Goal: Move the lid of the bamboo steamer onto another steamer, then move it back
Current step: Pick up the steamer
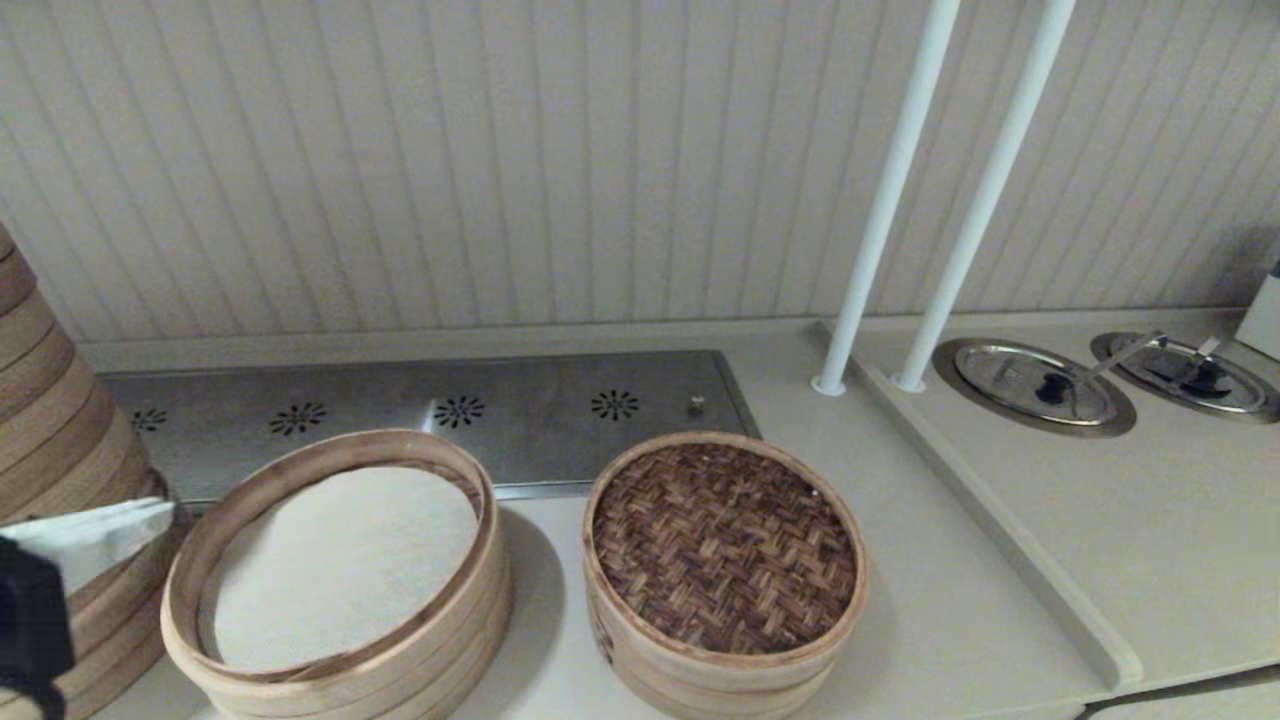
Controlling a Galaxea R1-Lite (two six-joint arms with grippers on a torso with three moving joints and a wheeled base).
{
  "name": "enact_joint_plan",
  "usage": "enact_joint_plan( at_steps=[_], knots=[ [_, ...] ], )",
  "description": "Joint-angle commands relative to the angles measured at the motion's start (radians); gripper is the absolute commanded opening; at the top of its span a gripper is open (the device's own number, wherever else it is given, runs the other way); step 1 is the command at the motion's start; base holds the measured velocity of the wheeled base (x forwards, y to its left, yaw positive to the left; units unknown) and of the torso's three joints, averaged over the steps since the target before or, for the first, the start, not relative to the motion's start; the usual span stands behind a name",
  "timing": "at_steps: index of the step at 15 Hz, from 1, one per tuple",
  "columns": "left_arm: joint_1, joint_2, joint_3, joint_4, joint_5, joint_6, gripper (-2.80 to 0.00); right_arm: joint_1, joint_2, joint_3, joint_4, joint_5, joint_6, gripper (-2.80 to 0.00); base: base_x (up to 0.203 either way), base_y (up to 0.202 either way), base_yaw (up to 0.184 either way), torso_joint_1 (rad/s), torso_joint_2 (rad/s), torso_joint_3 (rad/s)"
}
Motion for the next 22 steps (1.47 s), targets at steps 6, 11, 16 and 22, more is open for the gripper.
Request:
enact_joint_plan(
  at_steps=[6, 11, 16, 22],
  knots=[
    [0.117, -0.594, 0.392, 0.062, 0.028, 0.007, -2.80, 0.000, 0.000, 0.003, 0.000, 0.000, 0.001, -2.80, 0.000, 0.000, 0.000, 0.000, 0.00, 0.000],
    [0.173, -0.805, 0.515, 0.062, 0.006, 0.010, -2.80, 0.000, 0.000, 0.003, 0.000, 0.000, 0.000, -2.80, 0.000, 0.000, 0.000, 0.000, 0.00, 0.000],
    [0.177, -0.870, 0.615, -0.104, 0.030, -0.036, -2.80, 0.000, 0.000, 0.003, 0.000, 0.000, 0.001, -2.80, 0.000, 0.000, 0.000, 0.000, 0.00, 0.000],
    [0.177, -0.870, 0.617, -0.101, 0.029, -0.068, -2.80, 0.000, 0.000, 0.003, 0.000, 0.000, 0.001, -2.80, 0.000, 0.000, 0.000, 0.000, 0.00, 0.000]
  ],
)
